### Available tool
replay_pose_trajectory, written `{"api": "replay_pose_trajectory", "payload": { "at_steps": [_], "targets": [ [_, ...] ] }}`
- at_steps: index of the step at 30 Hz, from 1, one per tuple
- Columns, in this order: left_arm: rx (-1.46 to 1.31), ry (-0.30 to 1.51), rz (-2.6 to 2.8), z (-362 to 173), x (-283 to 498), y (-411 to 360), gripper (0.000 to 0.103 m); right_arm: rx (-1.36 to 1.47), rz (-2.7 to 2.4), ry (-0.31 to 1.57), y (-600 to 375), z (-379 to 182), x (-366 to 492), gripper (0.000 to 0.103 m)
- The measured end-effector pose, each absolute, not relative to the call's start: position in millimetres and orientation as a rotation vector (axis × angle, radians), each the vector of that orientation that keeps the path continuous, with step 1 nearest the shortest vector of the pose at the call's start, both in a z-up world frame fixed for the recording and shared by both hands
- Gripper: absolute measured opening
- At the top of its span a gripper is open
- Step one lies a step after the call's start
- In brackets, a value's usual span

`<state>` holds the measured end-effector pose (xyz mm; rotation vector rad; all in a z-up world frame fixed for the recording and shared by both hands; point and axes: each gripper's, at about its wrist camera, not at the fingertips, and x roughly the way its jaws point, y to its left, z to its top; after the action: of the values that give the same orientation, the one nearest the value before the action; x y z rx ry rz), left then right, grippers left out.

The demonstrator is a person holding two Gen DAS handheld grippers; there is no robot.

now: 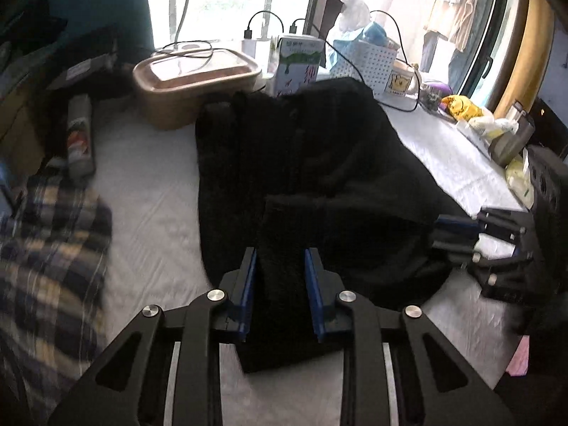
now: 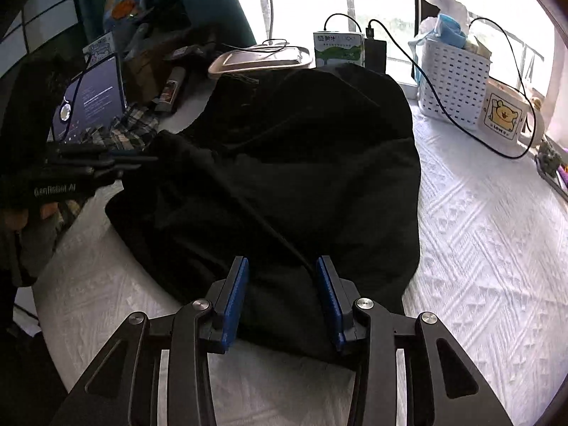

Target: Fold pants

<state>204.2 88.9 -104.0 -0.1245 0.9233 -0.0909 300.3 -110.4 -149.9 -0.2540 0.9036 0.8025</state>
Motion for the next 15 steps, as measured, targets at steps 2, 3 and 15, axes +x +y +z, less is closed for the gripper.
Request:
{"api": "replay_pose_trajectory", "payload": {
  "at_steps": [2,3,15],
  "targets": [
    [-0.110,0.938,-0.085,-107.0,198.4,89.6,0.025,-0.256,0.808,0.914,-113.2,-149.0,300.0,0.042],
    [-0.102,0.945,-0.082,-108.4,193.8,90.7,0.026,-0.265,0.814,0.918,-113.3,-149.3,298.3,0.042],
    [-0.135,0.934,-0.099,-85.5,176.4,97.1,0.032,-0.226,0.864,0.925,-126.7,-139.3,278.4,0.042]
  ]
}}
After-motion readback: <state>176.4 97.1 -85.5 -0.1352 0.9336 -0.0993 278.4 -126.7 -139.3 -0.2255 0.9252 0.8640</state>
